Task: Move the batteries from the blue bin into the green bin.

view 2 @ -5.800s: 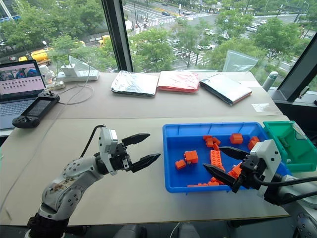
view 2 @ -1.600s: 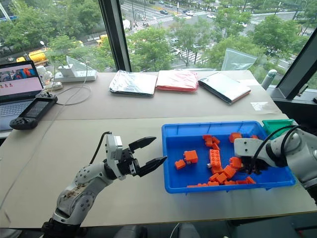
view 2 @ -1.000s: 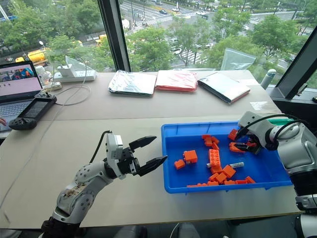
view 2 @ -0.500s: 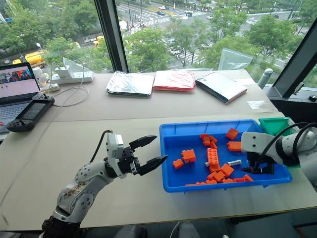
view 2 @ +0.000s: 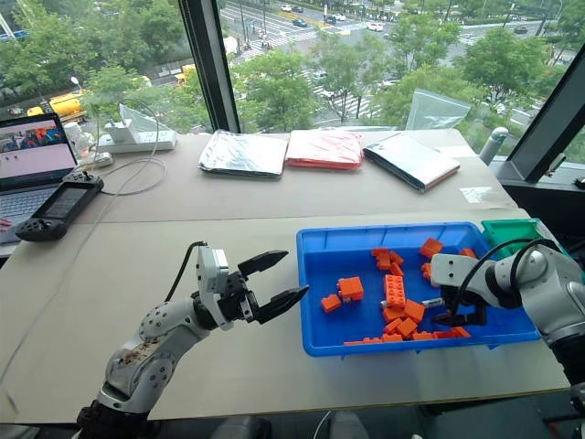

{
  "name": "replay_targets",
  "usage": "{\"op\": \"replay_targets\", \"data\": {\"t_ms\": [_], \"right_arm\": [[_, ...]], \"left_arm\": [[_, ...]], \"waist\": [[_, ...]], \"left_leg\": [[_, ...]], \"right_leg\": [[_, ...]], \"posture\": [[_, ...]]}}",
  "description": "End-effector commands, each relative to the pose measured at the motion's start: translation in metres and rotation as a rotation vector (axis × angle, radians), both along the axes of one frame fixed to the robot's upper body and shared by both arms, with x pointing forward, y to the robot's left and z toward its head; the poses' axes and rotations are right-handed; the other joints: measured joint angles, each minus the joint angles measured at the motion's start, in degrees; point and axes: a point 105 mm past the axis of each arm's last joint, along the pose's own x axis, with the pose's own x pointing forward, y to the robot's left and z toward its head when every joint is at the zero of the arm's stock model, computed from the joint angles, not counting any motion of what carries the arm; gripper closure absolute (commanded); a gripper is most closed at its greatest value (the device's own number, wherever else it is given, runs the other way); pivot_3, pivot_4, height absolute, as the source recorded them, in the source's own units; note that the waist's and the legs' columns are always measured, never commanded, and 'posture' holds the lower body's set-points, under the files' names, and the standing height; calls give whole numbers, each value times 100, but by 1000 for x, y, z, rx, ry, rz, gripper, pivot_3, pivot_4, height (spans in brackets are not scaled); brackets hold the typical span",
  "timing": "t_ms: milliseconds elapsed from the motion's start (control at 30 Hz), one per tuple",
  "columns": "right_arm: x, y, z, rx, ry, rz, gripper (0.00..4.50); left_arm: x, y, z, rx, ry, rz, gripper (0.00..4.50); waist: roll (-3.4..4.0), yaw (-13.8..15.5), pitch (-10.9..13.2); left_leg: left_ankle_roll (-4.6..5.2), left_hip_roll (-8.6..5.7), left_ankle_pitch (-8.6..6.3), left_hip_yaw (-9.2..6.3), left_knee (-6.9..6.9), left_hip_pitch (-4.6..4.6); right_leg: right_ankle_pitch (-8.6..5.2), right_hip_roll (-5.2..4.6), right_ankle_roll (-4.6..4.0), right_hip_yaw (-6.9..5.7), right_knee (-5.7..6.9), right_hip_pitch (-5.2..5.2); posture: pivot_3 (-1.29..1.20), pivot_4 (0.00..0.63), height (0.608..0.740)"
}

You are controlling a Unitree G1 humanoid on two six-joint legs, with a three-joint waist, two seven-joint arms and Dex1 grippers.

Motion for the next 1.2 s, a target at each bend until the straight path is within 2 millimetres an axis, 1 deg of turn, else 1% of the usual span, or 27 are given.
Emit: {"op": "replay_targets", "data": {"t_ms": [33, 167, 200, 267, 300, 433, 500, 567, 700, 767, 867, 900, 967, 1033, 1067, 1200], "right_arm": [[-5, -6, -11, -7, 64, -39, 1691], [-10, -5, -16, 1, 96, -40, 3126], [-10, -4, -16, 8, 99, -39, 3393], [-10, -2, -15, 20, 98, -49, 4135], [-10, -2, -15, 21, 98, -50, 4262], [-9, -2, -12, 21, 68, -67, 4255], [-4, -8, -5, 4, -8, -116, 4255], [5, -12, 20, 51, -156, -216, 4255], [9, -10, 61, 161, -363, -350, 4255], [15, -17, 84, 220, -496, -469, 4255], [19, -44, 109, 246, -681, -717, 4255], [18, -59, 119, 278, -765, -854, 4255], [14, -79, 128, 325, -852, -1027, 4255], [5, -103, 130, 319, -927, -1187, 4255], [3, -110, 128, 329, -945, -1236, 4255], [7, -121, 118, 288, -947, -1279, 4255]], "left_arm": [[-5, -2, 9, -9, -37, -8, 0], [-5, -2, 8, -9, -34, -6, 0], [-5, -2, 7, -9, -34, -6, 0], [-5, -2, 7, -7, -34, -6, 0], [-5, -2, 7, -7, -34, -6, 0], [-5, -2, 6, -5, -33, -9, 0], [-5, -2, 5, -3, -33, -11, 0], [-4, -1, 5, -2, -32, -9, 0], [-3, 1, 7, -3, -31, -4, 0], [-4, 1, 8, -1, -33, -7, 0], [-7, 1, 10, -2, -31, -15, 0], [-8, 1, 11, -4, -30, -19, 0], [-10, 0, 12, -6, -30, -22, 0], [-12, -1, 14, -14, -32, -22, 0], [-13, -2, 15, -20, -36, -23, 0], [-17, -4, 19, -34, -49, -24, 0]], "waist": [[-1, -2, -1], [-1, -8, -1], [-2, -7, -1], [-4, -7, -3], [-4, -7, -3], [-5, -6, -3], [-5, -6, -3], [-5, 1, -3], [0, 10, -3], [0, -11, -3], [0, -8, -2], [0, -7, -2], [0, 3, -2], [0, 38, -3], [0, 57, -3], [1, 45, -3]], "left_leg": [[0, 0, 0, 0, 0, 0], [0, 1, 0, -1, -1, 2], [0, 1, 0, -1, 0, 2], [0, 1, 0, -1, 0, 2], [0, 1, 0, -1, 0, 2], [0, 1, 0, -1, 0, 2], [0, 1, 0, -1, 0, 2], [0, 1, 0, -2, 0, 1], [0, 0, 0, -1, -1, -10], [0, -1, 0, -1, -1, -10], [0, 0, 0, -2, 0, -8], [-1, -1, 0, -2, 0, -8], [-1, -3, 0, -1, 1, -10], [-1, -5, 0, -2, 1, -14], [-1, -6, 0, -2, -1, -16], [0, -7, 0, 3, -4, -19]], "right_leg": [[0, 0, 0, 0, 0, 0], [0, 1, 0, 0, 1, 0], [0, 2, 0, 0, 1, 0], [0, 2, 0, 0, 1, 1], [0, 1, 0, 0, 1, 1], [0, 1, 0, 0, 2, 1], [0, 1, 0, 0, 2, 1], [0, 1, 0, -1, 3, 0], [0, -6, 0, 4, 12, -16], [0, -3, 0, 4, 12, -17], [0, 2, 0, 4, 14, -14], [0, 2, 0, 4, 14, -14], [0, 0, 0, 4, 13, -14], [0, -4, 0, 4, 12, -17], [0, -3, 0, 2, 9, -17], [0, -4, 0, 3, 0, -17]], "posture": [[0, 150, 740], [0, 150, 740], [0, 150, 740], [0, 150, 740], [0, 150, 740], [0, 150, 740], [0, 150, 740], [0, 150, 740], [0, 150, 740], [0, 150, 740], [0, 150, 740], [0, 150, 740], [0, 150, 740], [0, 150, 740], [0, 150, 740], [0, 150, 740]]}}
